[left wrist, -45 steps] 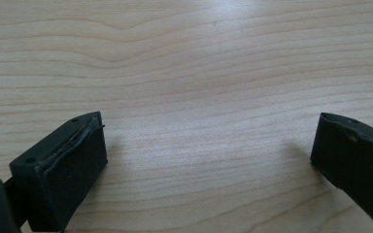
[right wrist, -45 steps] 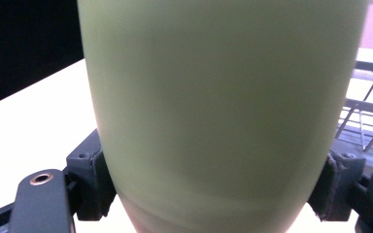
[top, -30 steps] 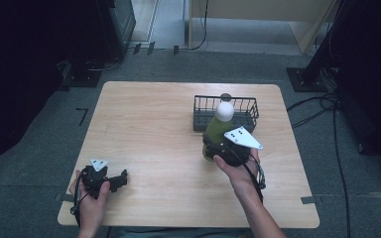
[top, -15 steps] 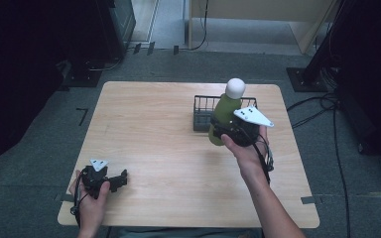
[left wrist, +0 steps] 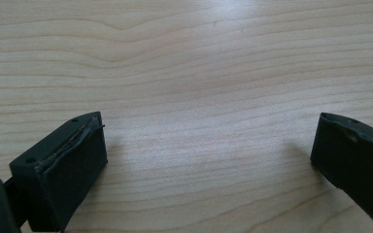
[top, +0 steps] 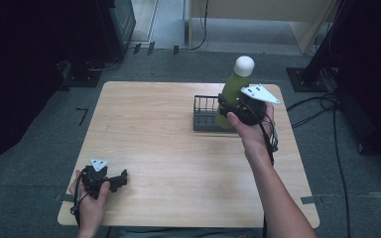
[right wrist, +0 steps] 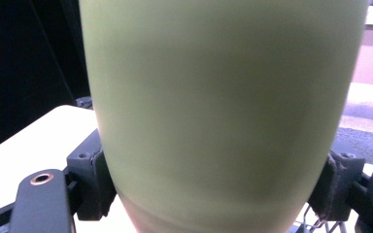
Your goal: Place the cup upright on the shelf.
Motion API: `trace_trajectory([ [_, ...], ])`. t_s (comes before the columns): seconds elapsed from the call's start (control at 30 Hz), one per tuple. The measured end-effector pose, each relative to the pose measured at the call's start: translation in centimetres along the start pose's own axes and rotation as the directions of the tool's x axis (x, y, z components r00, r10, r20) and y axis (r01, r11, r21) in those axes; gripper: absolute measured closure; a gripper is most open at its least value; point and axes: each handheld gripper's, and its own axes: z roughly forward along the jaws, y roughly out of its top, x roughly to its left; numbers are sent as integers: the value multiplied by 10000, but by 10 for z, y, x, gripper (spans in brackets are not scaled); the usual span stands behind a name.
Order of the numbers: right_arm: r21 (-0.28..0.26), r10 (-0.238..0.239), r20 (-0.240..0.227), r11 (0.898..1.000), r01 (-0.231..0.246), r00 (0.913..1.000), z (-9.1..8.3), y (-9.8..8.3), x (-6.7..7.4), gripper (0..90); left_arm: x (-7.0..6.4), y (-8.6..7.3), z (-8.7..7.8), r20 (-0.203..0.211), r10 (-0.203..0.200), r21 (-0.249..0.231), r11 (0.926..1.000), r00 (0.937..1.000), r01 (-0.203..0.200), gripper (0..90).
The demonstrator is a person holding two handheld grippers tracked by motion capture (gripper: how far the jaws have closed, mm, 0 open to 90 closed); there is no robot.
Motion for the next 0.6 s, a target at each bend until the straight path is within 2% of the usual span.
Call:
trace_trajectory([
  [0.23,-185,224,341,9996,-218,9992,15,7,-12,210,0,0,0,-5,6,0,10000,10000,-6,0],
  [0.37,-239,153,541,9996,-140,9984,22,9,-16,209,0,0,0,3,6,1,10000,10000,-6,0],
  [0.53,-225,222,678,9995,-207,9975,32,7,-23,210,0,0,0,4,10,9,10000,10000,-10,0],
  [0.6,-206,280,794,9994,-265,9964,40,3,-31,209,0,0,0,7,4,8,10000,10000,-4,0],
])
